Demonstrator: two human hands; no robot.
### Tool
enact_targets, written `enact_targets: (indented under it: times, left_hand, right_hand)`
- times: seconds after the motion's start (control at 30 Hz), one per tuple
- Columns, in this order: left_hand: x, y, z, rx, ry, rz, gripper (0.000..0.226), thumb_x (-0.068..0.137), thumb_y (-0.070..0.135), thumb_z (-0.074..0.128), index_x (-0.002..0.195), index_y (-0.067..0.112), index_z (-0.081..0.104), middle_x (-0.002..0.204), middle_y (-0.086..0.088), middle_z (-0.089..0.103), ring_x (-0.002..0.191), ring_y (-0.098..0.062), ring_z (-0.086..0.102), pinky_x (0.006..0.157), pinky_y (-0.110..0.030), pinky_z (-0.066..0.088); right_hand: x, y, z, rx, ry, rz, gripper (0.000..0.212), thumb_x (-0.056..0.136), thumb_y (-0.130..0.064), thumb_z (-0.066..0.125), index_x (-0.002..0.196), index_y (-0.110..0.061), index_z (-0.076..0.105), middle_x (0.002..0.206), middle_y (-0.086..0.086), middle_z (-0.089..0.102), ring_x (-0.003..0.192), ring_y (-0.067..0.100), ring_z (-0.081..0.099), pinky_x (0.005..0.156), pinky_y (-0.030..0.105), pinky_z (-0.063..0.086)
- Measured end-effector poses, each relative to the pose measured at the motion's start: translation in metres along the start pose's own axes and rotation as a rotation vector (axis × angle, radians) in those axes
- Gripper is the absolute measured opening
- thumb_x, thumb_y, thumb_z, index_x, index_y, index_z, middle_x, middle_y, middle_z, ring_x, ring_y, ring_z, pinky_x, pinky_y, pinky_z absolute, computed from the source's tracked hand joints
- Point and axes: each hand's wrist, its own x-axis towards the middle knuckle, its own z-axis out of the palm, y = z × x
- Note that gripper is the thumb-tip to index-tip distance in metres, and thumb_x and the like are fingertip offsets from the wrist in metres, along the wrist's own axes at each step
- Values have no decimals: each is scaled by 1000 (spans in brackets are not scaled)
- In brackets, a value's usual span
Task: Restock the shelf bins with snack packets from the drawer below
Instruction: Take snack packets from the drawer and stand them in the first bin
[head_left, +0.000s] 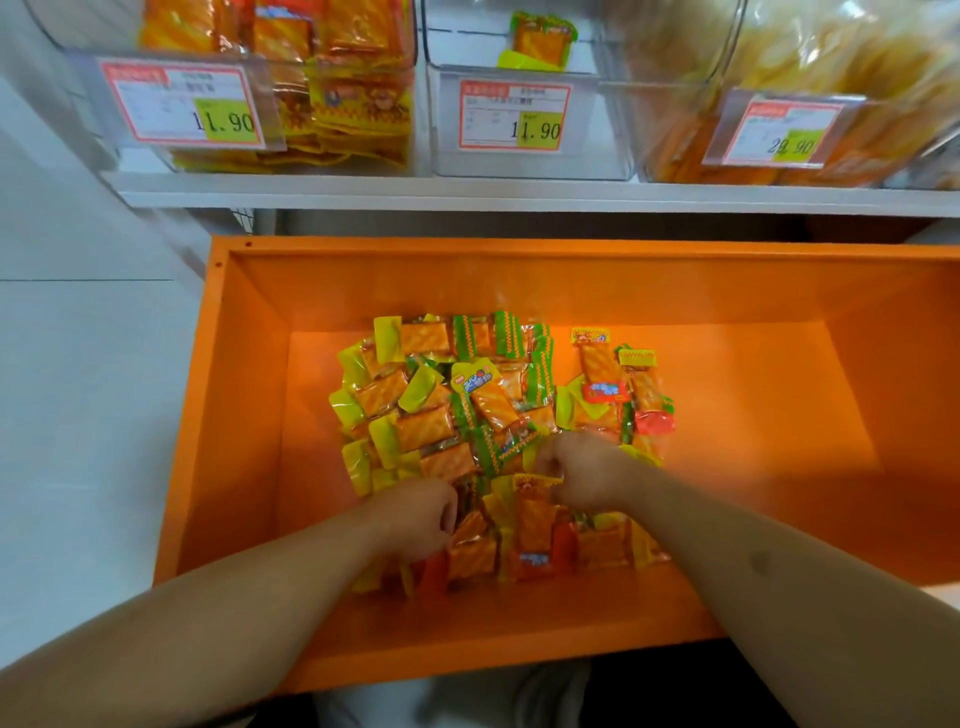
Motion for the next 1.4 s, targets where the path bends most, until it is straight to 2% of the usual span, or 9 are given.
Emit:
enact_targets:
  times: [0.17,0.3,0.43,0.6,0.73,0.9,1.1,1.23,1.4]
  left_hand:
    - [-5,0,-10,-83,52,-68,12,86,16,70,91,26,66,89,5,68,87,-17,64,64,-25,43]
    - [-17,-5,-22,-92,46,-154,26,82,25,74,107,20,70,96,-6,71,99,-24,69,67,-25,44]
    - [-36,-4,-33,-200,104,-200,17,86,28,70,71,20,66,81,-9,72,86,-24,70,59,-26,42]
    - [-77,15,-83,-267,362,-144,24,94,36,68,90,13,73,83,-6,72,80,-24,72,61,-33,49]
    - [-123,35,-140,-601,517,-50,13,101,22,65,98,10,68,88,-11,75,64,-18,76,59,-39,63]
    - [-185,53,-188,-882,630,108,15,103,11,61,109,21,69,105,-15,75,80,-36,78,80,-60,62]
    - [-226,75,-197,-996,741,313,39,105,12,56,120,44,75,120,5,74,96,-25,76,87,-47,63]
    - [-235,90,-199,-820,816,446,43,107,20,53,121,57,69,127,32,66,123,7,59,108,-30,48]
    - [-238,95,-200,-544,841,547,50,97,14,69,125,54,67,139,29,56,134,2,49,113,-31,40]
  right_hand:
    - [-5,-4,-2,82,16,9,4,89,-19,68,90,-22,71,98,1,70,96,22,66,73,25,44]
    - [-19,-8,-23,260,48,56,17,91,-18,68,79,-25,59,76,-7,58,75,14,59,61,24,42]
    - [-40,-16,-51,329,119,41,14,92,-17,70,83,-21,61,73,-7,56,74,17,58,57,23,39]
    - [-80,-30,-106,555,201,45,28,94,-13,68,75,-17,48,66,3,49,68,25,69,53,29,53]
    - [-131,-47,-158,1030,295,-32,11,95,0,62,87,-7,61,78,10,49,72,19,59,82,47,65]
    - [-191,-70,-205,1321,390,-189,21,100,-3,55,113,11,64,95,26,73,79,35,71,80,47,64]
    - [-207,-104,-205,1612,413,-209,32,98,-1,52,122,19,54,105,37,71,78,43,75,70,45,65]
    - [-202,-121,-207,1677,434,-208,21,100,-2,49,111,10,62,95,30,75,73,39,75,68,42,65]
    - [-194,-125,-212,1880,358,-239,27,96,-4,49,100,7,73,91,32,74,78,42,77,69,41,66]
